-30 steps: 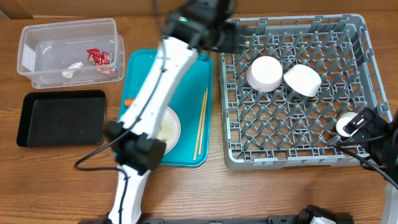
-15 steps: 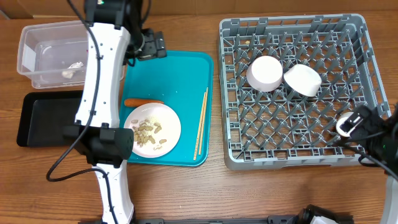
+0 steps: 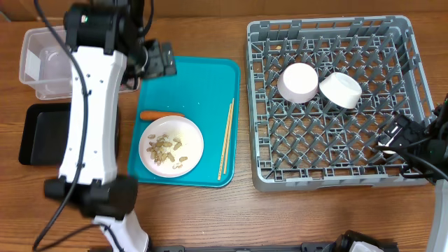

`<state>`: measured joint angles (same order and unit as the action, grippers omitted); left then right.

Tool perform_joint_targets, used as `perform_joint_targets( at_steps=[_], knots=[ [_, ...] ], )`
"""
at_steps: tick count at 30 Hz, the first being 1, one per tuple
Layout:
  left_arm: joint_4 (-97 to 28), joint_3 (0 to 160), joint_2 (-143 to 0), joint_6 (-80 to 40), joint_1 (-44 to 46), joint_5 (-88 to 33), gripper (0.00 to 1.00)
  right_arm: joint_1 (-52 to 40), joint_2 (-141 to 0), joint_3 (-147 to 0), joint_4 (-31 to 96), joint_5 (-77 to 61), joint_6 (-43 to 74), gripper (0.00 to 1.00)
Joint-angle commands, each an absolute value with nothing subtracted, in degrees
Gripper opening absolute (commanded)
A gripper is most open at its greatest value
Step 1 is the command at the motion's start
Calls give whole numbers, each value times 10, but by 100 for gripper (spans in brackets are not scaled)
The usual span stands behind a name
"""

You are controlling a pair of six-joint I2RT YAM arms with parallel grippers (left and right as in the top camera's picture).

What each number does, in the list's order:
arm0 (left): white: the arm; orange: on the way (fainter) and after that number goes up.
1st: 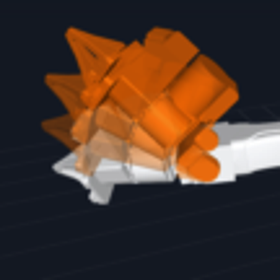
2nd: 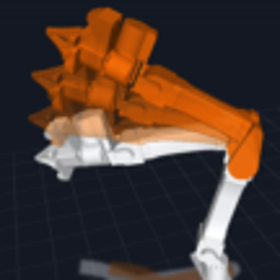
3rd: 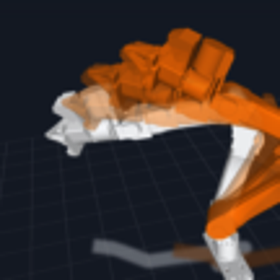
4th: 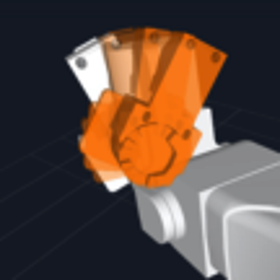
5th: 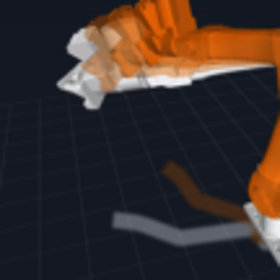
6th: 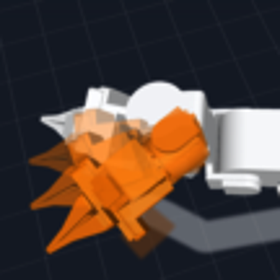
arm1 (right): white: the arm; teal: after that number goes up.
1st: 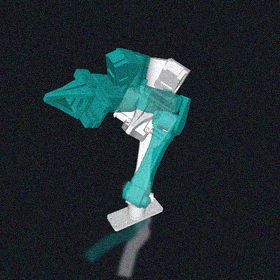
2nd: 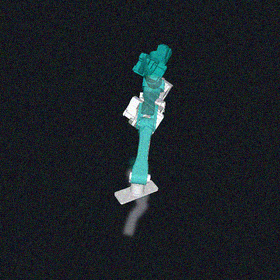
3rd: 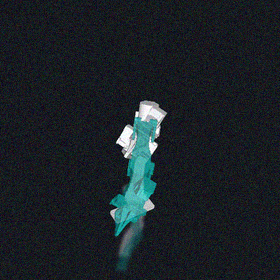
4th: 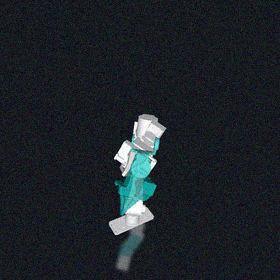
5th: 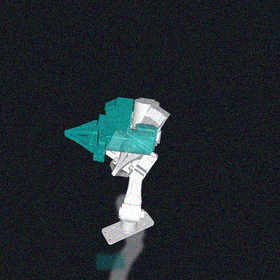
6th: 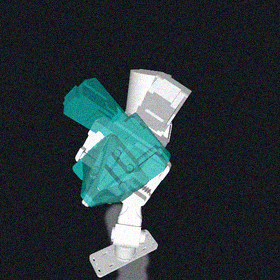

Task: Sort waste into correct bins and load items into the dishwasher
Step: 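Reach the left gripper to the white plate of rice and grasp its rim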

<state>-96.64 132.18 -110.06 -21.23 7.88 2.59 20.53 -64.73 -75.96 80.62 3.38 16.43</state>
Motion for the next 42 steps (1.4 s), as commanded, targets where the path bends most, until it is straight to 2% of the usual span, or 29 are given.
perform_joint_targets(
  at_steps=[1,9,16,21,23,27,33,42],
  knots=[
    [-968,1210,-1034,-233,79,59,100,206,-646,-773,803,33,160,100],
    [-939,1036,-939,-297,109,81,100,206,-646,-773,803,33,161,100],
    [-791,879,-945,-327,215,58,100,206,-646,-773,803,33,161,100],
    [-718,798,-965,-367,246,56,100,206,-646,-773,803,32,161,100],
    [-685,769,-974,-375,246,47,96,206,-646,-773,803,30,161,100],
    [-620,733,-1002,-373,248,33,91,206,-646,-773,803,28,161,100],
    [-575,732,-1037,-352,248,16,88,206,-646,-773,803,28,161,100],
    [-561,732,-1075,-306,249,-30,77,206,-646,-773,803,28,161,100]
  ],
)
